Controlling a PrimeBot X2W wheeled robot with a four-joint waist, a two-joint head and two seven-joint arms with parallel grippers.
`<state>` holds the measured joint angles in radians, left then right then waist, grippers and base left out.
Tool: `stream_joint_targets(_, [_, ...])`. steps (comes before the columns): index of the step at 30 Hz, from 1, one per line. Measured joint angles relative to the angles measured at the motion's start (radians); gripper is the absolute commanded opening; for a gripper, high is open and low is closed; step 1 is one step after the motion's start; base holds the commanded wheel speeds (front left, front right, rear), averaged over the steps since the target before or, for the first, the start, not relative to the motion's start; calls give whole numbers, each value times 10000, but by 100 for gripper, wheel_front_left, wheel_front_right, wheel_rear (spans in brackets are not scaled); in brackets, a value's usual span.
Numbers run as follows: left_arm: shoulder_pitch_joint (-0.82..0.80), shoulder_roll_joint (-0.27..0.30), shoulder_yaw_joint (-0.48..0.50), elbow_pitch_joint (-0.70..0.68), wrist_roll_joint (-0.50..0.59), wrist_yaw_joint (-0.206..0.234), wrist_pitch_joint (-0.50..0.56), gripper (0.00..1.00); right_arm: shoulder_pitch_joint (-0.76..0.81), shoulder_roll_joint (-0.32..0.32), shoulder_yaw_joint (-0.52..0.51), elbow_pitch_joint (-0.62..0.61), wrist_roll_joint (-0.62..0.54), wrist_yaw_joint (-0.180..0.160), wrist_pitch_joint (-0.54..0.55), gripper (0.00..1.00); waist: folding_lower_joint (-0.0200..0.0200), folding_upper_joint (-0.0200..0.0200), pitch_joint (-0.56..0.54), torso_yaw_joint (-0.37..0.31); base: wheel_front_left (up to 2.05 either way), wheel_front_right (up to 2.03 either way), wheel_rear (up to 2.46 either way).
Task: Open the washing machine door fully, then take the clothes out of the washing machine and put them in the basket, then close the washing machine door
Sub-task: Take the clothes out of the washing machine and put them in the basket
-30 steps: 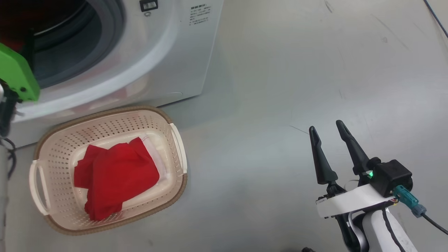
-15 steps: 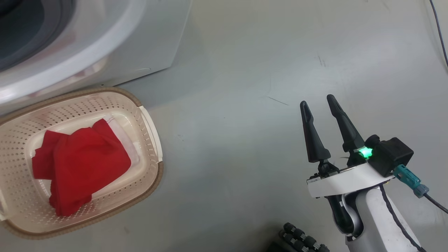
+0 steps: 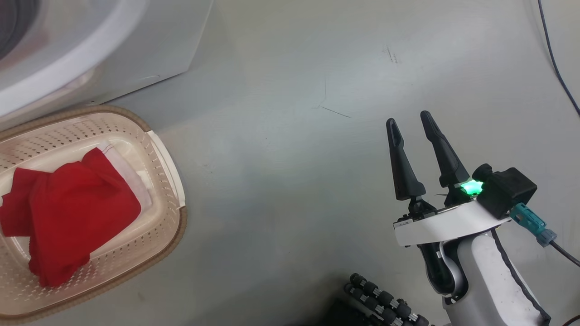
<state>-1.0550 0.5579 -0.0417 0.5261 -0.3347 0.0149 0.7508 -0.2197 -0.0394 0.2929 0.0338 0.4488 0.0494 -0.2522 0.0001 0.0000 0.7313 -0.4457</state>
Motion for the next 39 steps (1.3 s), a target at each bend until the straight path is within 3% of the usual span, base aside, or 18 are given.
stream_joint_targets(3, [-25,61,17,33,61,81,130,100,-8,0,13,12,2,-4,0,100,0,0,16,-28,0,0,0])
stream_joint_targets(5, [-60,100,19,69,90,159,201,49,-33,0,21,23,2,-6,0,100,0,0,18,-35,0,0,0])
stream_joint_targets(6, [-71,119,13,81,127,163,253,12,-39,0,23,31,4,-6,0,100,0,0,16,-36,0,0,0])
stream_joint_targets(7, [-93,125,21,111,125,184,311,0,-48,0,25,38,8,-6,0,100,0,0,13,-34,0,0,0])
stream_joint_targets(16, [-124,-140,-52,132,-8,194,201,0,-174,2,-73,81,12,-169,0,100,0,0,-93,85,0,0,0])
stream_joint_targets(21, [-166,-368,12,-88,-130,48,-430,0,-174,-2,-217,123,-23,-171,-2,100,-1,0,-241,275,0,0,0])
stream_joint_targets(31, [-67,-901,153,-627,-431,-132,-2230,0,-174,-2,-581,136,-366,-182,-2,100,-1,0,-587,724,0,0,0])
stream_joint_targets(39, [978,-1379,466,-1126,-518,-194,-4010,0,-163,-6,-894,205,-800,-167,-2,100,-1,0,-1003,1153,0,0,0])
